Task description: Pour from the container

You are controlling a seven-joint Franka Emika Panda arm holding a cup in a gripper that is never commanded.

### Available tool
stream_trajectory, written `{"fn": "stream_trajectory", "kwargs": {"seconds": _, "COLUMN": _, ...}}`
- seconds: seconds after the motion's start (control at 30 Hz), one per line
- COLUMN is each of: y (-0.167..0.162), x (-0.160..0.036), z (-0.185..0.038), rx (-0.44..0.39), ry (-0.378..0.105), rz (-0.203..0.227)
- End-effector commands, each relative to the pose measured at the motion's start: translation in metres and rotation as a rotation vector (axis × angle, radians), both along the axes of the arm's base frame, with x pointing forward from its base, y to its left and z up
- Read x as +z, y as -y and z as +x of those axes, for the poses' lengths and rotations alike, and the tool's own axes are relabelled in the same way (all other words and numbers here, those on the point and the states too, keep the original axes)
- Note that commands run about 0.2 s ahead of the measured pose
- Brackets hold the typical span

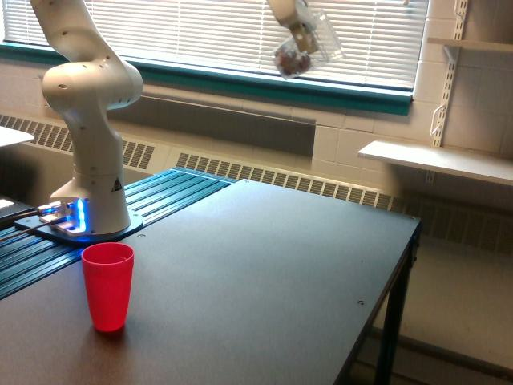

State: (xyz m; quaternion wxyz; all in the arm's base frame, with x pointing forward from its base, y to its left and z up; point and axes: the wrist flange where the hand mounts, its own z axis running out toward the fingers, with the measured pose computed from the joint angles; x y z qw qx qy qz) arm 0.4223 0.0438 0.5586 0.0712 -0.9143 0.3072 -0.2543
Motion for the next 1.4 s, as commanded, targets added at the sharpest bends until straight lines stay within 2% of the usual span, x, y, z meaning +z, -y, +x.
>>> {"fn": "stream_trajectory", "kwargs": {"seconds": 0.03, "y": 0.033, "x": 0.001, "z": -0.009, "rx": -0.156, "ry": -0.043, "rz": 0.025}}
{"fn": "stream_trajectory", "kwargs": {"seconds": 0.07, "y": 0.038, "x": -0.001, "z": -0.011, "rx": -0.176, "ry": -0.057, "rz": 0.038}}
{"fn": "stream_trajectory", "kwargs": {"seconds": 0.2, "y": 0.050, "x": -0.015, "z": -0.021, "rx": -0.235, "ry": -0.134, "rz": 0.033}}
{"fn": "stream_trajectory", "kwargs": {"seconds": 0.3, "y": 0.059, "x": -0.019, "z": -0.026, "rx": -0.280, "ry": -0.156, "rz": 0.065}}
{"fn": "stream_trajectory", "kwargs": {"seconds": 0.37, "y": 0.064, "x": -0.021, "z": -0.030, "rx": -0.303, "ry": -0.164, "rz": 0.071}}
{"fn": "stream_trajectory", "kwargs": {"seconds": 0.47, "y": 0.069, "x": -0.021, "z": -0.033, "rx": -0.322, "ry": -0.164, "rz": 0.085}}
{"fn": "stream_trajectory", "kwargs": {"seconds": 0.6, "y": 0.070, "x": -0.021, "z": -0.036, "rx": -0.320, "ry": -0.169, "rz": 0.066}}
{"fn": "stream_trajectory", "kwargs": {"seconds": 0.8, "y": 0.078, "x": -0.018, "z": -0.045, "rx": -0.359, "ry": -0.122, "rz": 0.096}}
{"fn": "stream_trajectory", "kwargs": {"seconds": 0.93, "y": 0.083, "x": -0.023, "z": -0.061, "rx": -0.385, "ry": -0.125, "rz": 0.077}}
{"fn": "stream_trajectory", "kwargs": {"seconds": 1.07, "y": 0.090, "x": -0.034, "z": -0.083, "rx": -0.419, "ry": -0.163, "rz": 0.073}}
{"fn": "stream_trajectory", "kwargs": {"seconds": 1.17, "y": 0.095, "x": -0.047, "z": -0.100, "rx": -0.438, "ry": -0.218, "rz": 0.065}}
{"fn": "stream_trajectory", "kwargs": {"seconds": 1.27, "y": 0.105, "x": -0.058, "z": -0.113, "rx": -0.473, "ry": -0.256, "rz": 0.085}}
{"fn": "stream_trajectory", "kwargs": {"seconds": 1.4, "y": 0.120, "x": -0.072, "z": -0.127, "rx": -0.499, "ry": -0.308, "rz": 0.076}}
